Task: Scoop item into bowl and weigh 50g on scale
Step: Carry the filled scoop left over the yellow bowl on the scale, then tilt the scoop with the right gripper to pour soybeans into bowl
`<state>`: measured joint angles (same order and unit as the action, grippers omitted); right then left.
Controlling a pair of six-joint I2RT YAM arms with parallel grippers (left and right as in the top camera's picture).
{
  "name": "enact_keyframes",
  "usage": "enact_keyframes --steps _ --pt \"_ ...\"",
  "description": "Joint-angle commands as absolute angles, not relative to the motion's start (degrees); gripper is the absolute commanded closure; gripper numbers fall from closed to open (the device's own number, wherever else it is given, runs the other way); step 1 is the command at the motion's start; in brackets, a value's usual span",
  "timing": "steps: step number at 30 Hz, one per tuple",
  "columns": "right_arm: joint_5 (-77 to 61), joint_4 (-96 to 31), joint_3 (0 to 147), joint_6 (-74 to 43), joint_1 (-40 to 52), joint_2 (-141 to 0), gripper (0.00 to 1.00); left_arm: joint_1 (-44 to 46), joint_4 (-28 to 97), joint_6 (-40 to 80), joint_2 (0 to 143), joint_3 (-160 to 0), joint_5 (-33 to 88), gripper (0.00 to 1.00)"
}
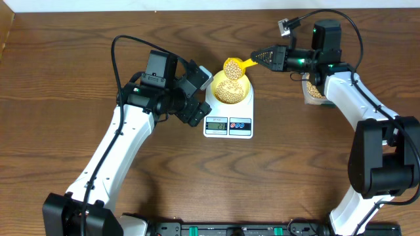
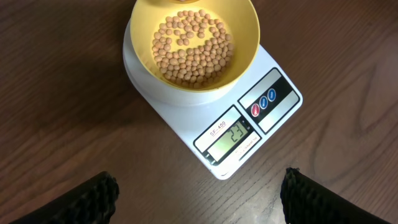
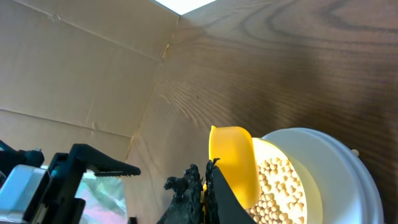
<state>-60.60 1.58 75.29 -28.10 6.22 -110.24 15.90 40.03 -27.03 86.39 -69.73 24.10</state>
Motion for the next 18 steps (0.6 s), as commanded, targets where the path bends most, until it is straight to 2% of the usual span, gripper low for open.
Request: enact_keyframes --steps 1,18 --pt "-60.3 1.9 75.2 -24.4 6.9 -110.9 0.99 15.7 40.0 -27.4 86.1 -69.1 24.8 0.14" --pt "-60.3 0.4 75.2 -15.8 7.6 -110.9 0.99 15.7 40.0 -27.4 86.1 -69.1 24.8 0.14"
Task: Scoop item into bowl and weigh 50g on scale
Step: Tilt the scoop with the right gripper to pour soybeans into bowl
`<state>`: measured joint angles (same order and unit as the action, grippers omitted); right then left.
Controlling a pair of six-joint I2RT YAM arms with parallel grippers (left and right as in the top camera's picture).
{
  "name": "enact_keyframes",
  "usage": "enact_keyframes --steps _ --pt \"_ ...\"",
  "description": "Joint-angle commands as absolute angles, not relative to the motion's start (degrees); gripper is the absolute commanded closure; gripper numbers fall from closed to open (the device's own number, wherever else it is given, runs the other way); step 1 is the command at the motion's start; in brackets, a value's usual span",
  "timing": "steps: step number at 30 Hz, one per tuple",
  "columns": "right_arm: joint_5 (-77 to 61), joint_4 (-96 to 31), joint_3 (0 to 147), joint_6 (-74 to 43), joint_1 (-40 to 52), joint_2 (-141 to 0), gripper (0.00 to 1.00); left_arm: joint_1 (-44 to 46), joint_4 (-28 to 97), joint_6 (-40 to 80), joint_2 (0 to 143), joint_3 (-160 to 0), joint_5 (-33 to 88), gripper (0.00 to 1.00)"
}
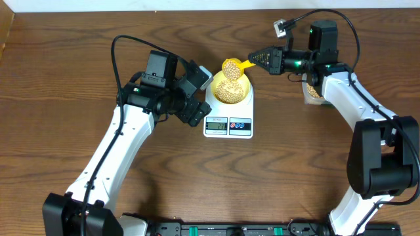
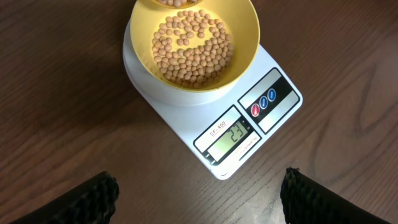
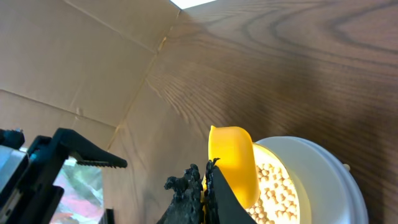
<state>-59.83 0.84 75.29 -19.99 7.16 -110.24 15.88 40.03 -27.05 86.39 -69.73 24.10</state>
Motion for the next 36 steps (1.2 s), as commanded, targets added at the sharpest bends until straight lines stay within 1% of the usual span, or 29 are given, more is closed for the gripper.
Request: enact_keyframes --steps 1,10,36 --pt "-60.3 0.2 75.2 -14.9 7.6 -110.9 0.99 15.7 40.0 -27.4 86.1 -69.1 24.9 0.14" --pt "-60.3 -1.2 75.2 -9.1 7.6 -110.9 0.99 15.7 40.0 -27.4 86.1 -69.1 24.8 0.14" --pt "-60.3 -1.3 75.2 -5.5 7.6 -110.9 0.99 15.7 40.0 -27.4 86.1 -69.1 24.8 0.14"
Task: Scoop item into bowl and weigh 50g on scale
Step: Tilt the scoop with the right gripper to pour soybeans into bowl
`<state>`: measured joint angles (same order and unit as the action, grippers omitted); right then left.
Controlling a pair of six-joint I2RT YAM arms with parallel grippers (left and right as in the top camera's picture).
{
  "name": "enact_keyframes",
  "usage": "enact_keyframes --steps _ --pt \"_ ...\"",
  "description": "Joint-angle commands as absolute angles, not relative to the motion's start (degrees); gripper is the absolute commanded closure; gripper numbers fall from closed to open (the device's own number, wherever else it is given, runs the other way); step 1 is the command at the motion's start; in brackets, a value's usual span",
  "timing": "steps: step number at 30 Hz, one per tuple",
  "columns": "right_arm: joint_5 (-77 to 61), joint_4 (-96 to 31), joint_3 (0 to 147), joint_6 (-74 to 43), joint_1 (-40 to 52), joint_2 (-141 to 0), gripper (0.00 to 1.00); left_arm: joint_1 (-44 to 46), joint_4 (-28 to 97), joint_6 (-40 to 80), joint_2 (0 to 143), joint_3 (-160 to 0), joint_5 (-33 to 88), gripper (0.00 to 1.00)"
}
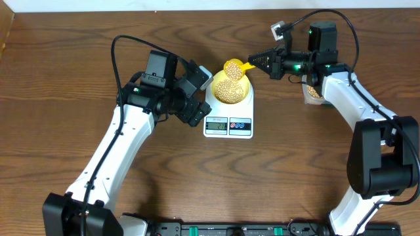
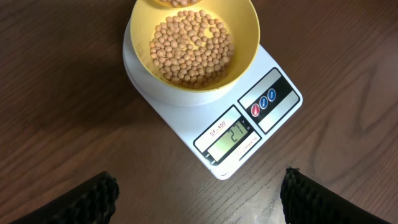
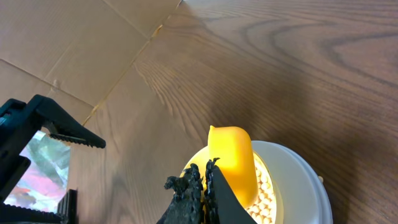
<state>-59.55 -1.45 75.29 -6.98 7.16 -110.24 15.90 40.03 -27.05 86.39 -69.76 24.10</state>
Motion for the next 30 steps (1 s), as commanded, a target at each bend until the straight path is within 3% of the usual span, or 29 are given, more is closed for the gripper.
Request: enact_keyframes --steps 1,30 --pt "-60.3 -1.3 75.2 -5.5 7.6 -110.9 0.99 15.7 40.0 -27.4 86.1 -69.1 24.8 0.14" --pt "-60.3 -2.2 75.2 2.4 7.6 -110.9 0.99 15.7 40.0 -27.4 86.1 -69.1 24.8 0.14"
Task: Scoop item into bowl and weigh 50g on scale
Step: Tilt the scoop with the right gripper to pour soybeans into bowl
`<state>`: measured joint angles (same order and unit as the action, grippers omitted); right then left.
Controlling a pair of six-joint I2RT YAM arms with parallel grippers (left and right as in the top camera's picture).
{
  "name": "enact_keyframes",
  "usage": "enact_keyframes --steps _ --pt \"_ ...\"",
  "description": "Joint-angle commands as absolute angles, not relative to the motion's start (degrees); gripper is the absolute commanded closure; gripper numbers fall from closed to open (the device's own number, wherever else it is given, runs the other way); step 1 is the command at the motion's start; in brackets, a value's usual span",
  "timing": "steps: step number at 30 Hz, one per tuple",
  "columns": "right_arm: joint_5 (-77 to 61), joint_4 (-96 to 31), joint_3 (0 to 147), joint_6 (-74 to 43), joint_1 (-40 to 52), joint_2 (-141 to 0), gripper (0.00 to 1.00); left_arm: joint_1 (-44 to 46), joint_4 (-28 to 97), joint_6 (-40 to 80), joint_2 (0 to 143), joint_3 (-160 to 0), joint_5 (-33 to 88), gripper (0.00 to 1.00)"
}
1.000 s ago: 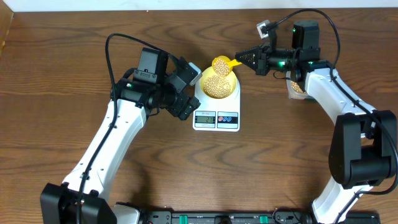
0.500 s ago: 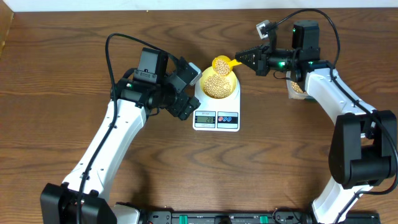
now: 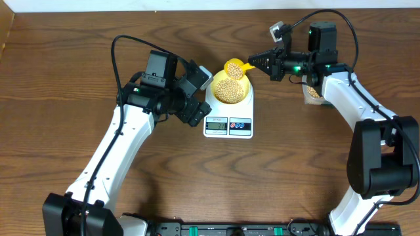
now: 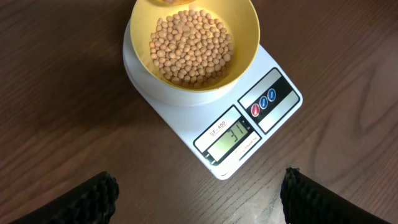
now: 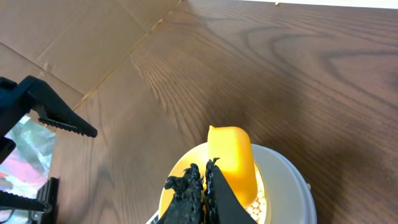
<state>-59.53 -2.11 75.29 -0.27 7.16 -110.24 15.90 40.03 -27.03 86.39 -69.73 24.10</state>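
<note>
A yellow bowl (image 4: 194, 43) of tan beans (image 3: 229, 90) sits on the white scale (image 3: 228, 122), whose display (image 4: 232, 137) reads 31. My right gripper (image 5: 204, 175) is shut on the handle of a yellow scoop (image 5: 231, 163), tilted over the bowl's far rim (image 3: 232, 67). My left gripper (image 4: 198, 194) hangs open over bare table in front of the scale, its fingers (image 4: 81, 200) wide apart and holding nothing.
A container of beans (image 3: 314, 92) stands at the right, partly behind my right arm. Cardboard (image 5: 74, 37) borders the table's far side in the right wrist view. Dark wood table (image 3: 275, 170) surrounds the scale.
The scoop is tipped further over the bowl. More beans lie in the bowl, covering its bottom. The display has changed from 21 to 31. My left gripper has not moved.
My right gripper held the loaded scoop over the bowl's far rim, the display reading 23. It stayed there at the following moment. Then the reading showed 21 with more beans in the bowl. Now the scoop is tilted further and the display reads 31.
</note>
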Motion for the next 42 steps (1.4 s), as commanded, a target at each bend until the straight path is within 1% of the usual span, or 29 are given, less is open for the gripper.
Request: enact_keyframes --steps 1,17,36,42 --pt "-60.3 -2.3 75.2 2.7 7.6 -110.9 0.99 15.7 40.0 -27.4 86.1 -69.1 24.8 0.14" --pt "-60.3 -2.5 75.2 7.0 8.4 -110.9 0.99 15.7 40.0 -27.4 86.1 -69.1 24.8 0.14" --pt "-60.3 -2.6 75.2 8.1 8.4 -110.9 0.99 15.7 40.0 -27.4 86.1 -69.1 24.8 0.14" --pt "-60.3 -3.3 75.2 10.2 8.4 -110.9 0.99 15.7 40.0 -27.4 86.1 -69.1 24.9 0.14"
